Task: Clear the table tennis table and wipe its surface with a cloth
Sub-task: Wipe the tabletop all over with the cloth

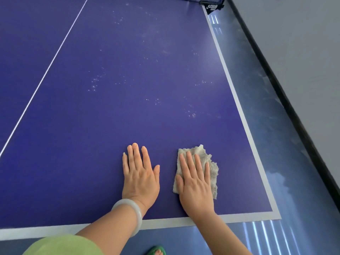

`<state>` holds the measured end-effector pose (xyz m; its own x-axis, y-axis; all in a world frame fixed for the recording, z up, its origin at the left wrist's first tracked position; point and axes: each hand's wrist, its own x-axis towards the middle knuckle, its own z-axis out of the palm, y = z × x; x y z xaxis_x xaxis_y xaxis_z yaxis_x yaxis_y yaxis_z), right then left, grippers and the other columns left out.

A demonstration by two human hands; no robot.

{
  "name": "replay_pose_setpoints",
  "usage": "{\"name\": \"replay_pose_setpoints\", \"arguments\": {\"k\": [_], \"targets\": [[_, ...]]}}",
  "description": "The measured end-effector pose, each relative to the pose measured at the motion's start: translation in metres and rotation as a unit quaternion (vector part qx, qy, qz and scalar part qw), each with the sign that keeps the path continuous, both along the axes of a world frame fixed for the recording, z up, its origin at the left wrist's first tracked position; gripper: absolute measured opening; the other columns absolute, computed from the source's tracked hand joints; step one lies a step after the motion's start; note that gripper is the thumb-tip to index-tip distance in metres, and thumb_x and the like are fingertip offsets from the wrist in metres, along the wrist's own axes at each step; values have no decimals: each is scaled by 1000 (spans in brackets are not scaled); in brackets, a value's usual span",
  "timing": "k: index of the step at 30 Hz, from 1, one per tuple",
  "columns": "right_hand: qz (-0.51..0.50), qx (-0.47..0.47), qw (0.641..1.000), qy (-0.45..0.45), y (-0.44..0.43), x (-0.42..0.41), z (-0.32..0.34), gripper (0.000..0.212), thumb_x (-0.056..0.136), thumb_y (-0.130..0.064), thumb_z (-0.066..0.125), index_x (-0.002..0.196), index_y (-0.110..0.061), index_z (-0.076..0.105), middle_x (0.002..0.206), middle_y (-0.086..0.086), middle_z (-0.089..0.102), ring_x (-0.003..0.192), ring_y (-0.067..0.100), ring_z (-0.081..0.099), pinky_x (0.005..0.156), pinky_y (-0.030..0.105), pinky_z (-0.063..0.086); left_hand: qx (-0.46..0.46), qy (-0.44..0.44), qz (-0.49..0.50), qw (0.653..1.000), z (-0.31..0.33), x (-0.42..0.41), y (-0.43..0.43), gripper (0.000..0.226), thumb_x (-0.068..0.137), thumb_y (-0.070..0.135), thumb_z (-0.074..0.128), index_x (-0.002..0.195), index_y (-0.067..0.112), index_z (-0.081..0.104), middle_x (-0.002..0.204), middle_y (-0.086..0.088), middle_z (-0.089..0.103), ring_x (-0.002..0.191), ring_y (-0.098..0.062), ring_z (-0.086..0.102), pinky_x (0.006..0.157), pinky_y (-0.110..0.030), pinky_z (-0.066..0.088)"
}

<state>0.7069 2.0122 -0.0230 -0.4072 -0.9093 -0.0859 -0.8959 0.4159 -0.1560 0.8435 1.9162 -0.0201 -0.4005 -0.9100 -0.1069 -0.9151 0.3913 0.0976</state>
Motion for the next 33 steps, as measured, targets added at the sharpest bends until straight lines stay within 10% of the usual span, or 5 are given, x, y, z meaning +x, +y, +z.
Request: {"name": "replay_pose_setpoints", "arguments": {"k": [12,16,22,28,33], "targets": [[-144,6,989,-21,2,54,3,64,95,-47,3,155,-26,1,165,-1,4,152,19,-2,123,50,-2,8,131,66,989,19,110,-70,59,100,33,45,152,9,28,161,-12,17,150,-27,13,119,-44,23],[-10,-26,999,-30,-30,116,5,60,99,-39,24,155,-17,26,162,5,22,151,27,18,118,55,13,18,70,216,974,11,151,-104,69,101,42,38,154,4,17,161,-21,10,150,-35,6,122,-48,12],[225,-12,974,-22,-96,74,2,56,106,-41,20,158,-31,3,165,-10,-1,153,15,-6,122,45,-5,-34,27,232,972,-2,146,-103,67,101,42,32,153,1,20,160,-23,16,149,-36,11,122,-48,10],[-100,37,994,-22,-110,7,5,56,104,-40,13,150,-33,-19,165,-6,-11,151,15,-15,122,46,-8,-27,0,231,973,0,144,-103,68,100,43,25,154,2,18,160,-22,15,149,-35,11,122,-48,10],[155,-23,987,-28,-106,98,2,59,102,-40,19,158,-24,10,165,-3,10,153,20,5,120,49,7,-34,3,238,971,-1,145,-104,71,95,44,17,152,2,24,159,-22,20,148,-36,17,121,-49,15]]}}
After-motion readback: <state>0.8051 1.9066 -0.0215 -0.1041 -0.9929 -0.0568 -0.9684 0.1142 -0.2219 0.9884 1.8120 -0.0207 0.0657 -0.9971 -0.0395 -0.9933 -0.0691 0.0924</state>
